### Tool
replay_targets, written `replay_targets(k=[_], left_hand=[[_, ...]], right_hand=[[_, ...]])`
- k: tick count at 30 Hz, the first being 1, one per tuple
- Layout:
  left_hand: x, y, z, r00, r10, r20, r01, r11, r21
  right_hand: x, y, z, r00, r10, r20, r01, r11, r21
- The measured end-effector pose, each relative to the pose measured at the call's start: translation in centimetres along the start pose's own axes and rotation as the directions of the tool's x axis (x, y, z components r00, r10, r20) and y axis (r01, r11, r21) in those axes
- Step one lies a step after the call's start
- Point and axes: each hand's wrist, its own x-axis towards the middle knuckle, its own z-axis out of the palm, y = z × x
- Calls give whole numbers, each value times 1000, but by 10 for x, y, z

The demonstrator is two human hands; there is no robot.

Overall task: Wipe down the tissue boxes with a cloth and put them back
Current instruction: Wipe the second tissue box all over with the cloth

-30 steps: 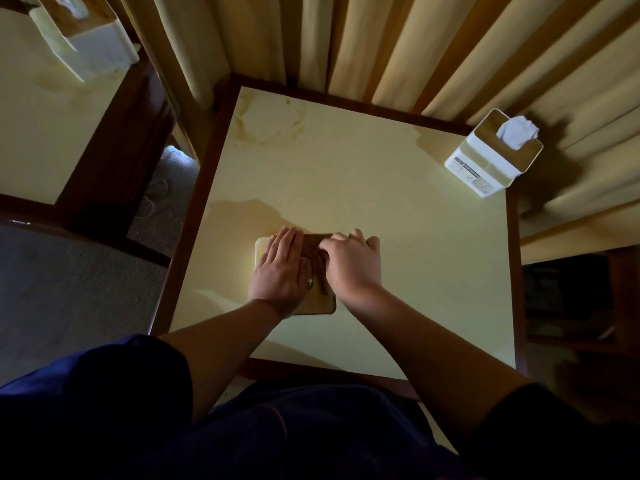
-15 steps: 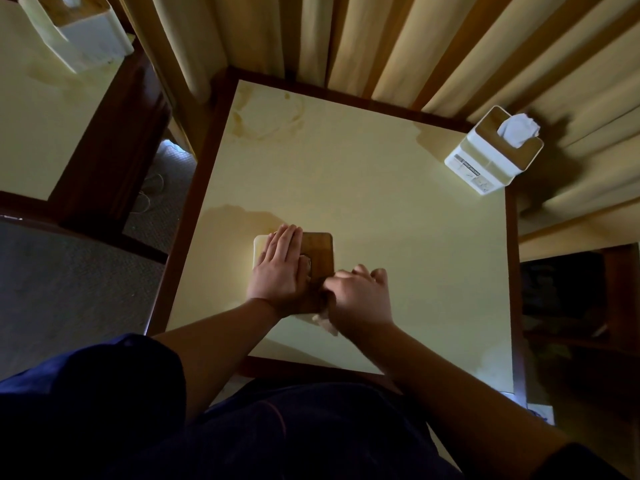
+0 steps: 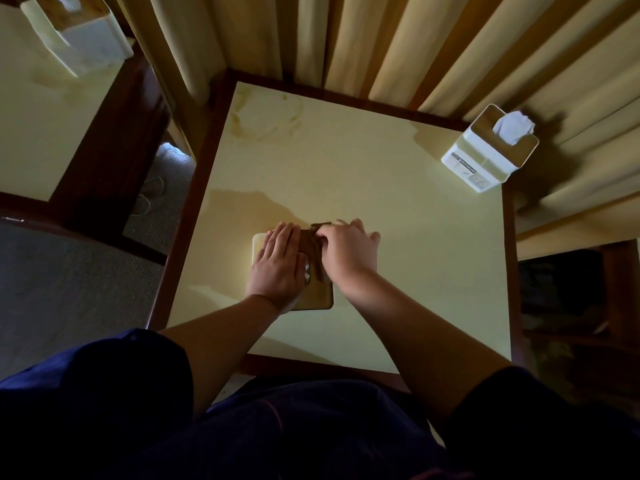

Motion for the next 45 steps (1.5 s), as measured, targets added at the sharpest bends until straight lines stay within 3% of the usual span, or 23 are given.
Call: replay_targets(k=[7, 11, 17, 27, 32, 41, 45], left_hand=[[3, 1, -2, 996, -45, 72, 44, 999, 17], [2, 0, -5, 996, -30, 88, 28, 999, 17], [2, 3, -4, 996, -49, 72, 48, 999, 11], [1, 0, -1, 999, -21, 33, 20, 1000, 17], [0, 1, -1, 999, -26, 29, 26, 1000, 8], [3, -1, -2, 997, -27, 74, 25, 999, 40], [2, 1, -4, 996, -31, 89, 28, 999, 36]], right_hand=[[-62, 22, 14, 985, -140, 102, 146, 988, -50], [-92, 31, 22, 976, -211, 53, 215, 972, -89], [-63, 28, 3, 948, -139, 287, 163, 985, -61], [20, 4, -14, 999, -2, 51, 4, 999, -38], [5, 5, 5, 998, -38, -42, 38, 999, 8], [-80, 29, 36, 987, -160, -25, 159, 987, -22], [-95, 37, 30, 968, -233, 89, 239, 969, -60]])
